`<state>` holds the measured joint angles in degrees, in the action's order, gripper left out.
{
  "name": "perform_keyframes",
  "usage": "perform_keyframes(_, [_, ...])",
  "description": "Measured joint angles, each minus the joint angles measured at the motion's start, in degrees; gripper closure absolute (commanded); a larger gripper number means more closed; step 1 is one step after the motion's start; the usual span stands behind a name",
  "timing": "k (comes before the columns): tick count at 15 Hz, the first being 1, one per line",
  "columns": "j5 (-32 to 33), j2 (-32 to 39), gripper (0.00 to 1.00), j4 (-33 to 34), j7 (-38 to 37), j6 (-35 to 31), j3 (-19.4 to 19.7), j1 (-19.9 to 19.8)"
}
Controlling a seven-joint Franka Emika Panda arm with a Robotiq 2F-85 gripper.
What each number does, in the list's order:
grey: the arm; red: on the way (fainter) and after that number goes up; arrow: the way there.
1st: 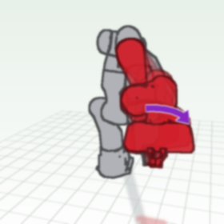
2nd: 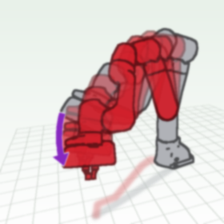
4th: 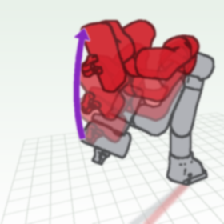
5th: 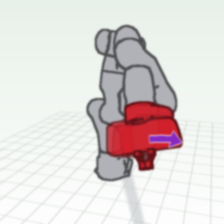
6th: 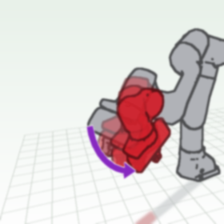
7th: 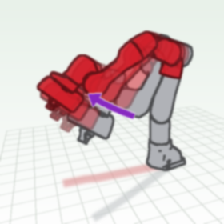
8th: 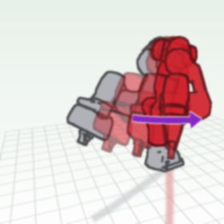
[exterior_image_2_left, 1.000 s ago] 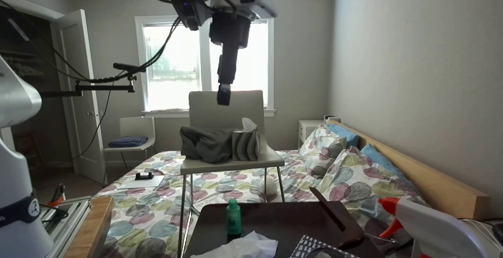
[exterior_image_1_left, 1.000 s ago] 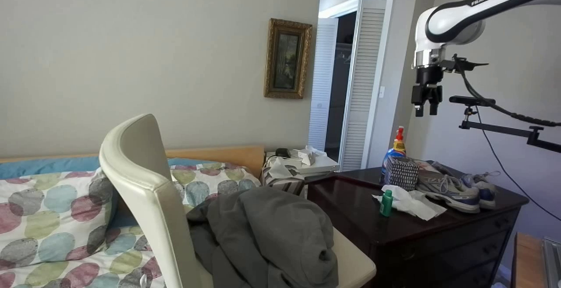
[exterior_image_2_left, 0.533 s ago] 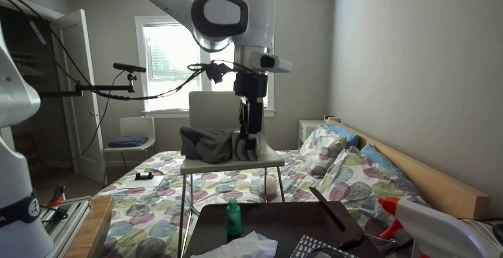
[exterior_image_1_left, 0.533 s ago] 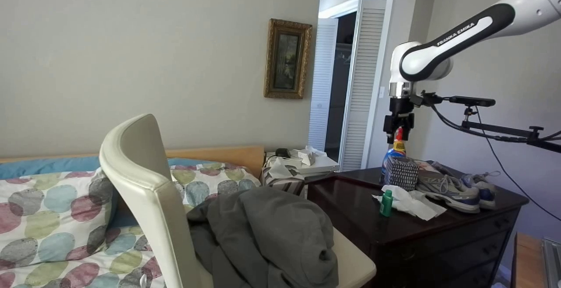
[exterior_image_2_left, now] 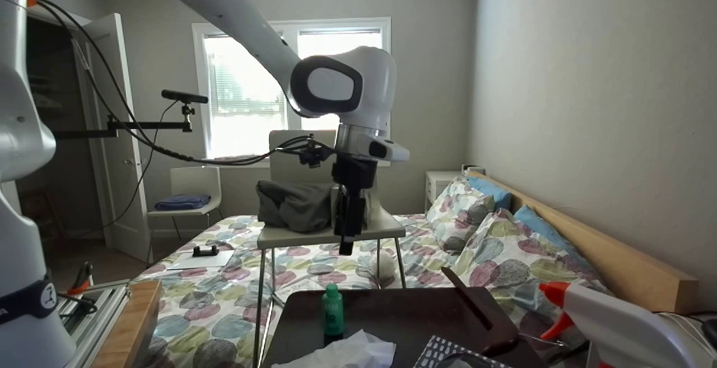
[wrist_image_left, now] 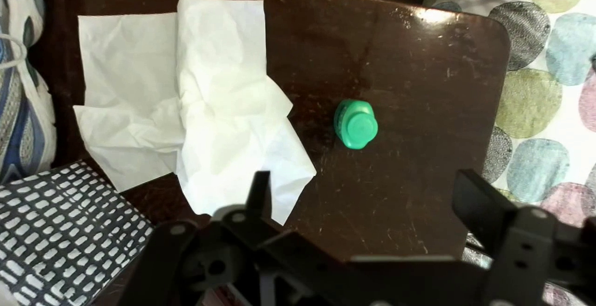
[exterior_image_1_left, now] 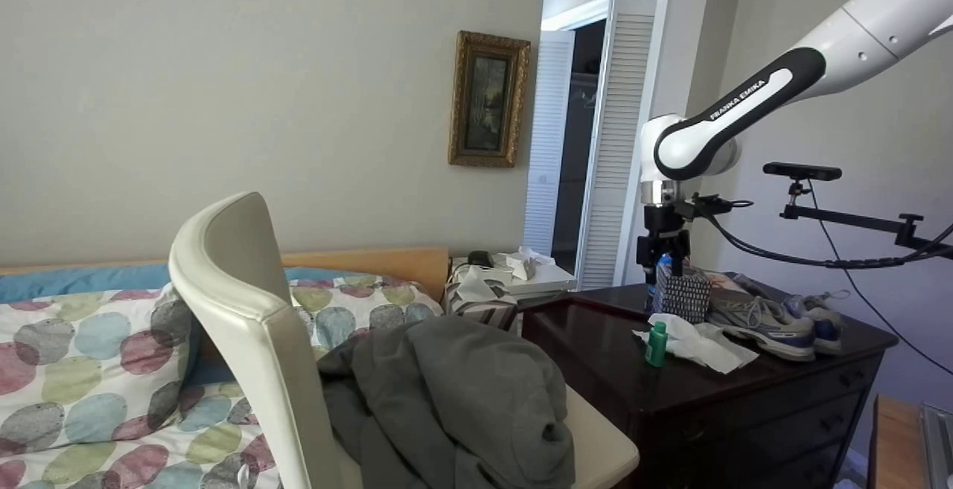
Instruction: Move the green box to the left side of the table
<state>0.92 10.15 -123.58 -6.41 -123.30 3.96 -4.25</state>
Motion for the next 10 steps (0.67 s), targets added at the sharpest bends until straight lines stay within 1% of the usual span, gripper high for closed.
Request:
perform_keyframes(6, [0.00, -0.34, 0.00, 0.13, 0.01, 0.18, 0.23, -0.06])
perform_keyframes(10, [0.00, 2.18, 0.00, -0.37, 0.20, 1.97, 0.10, -0.01])
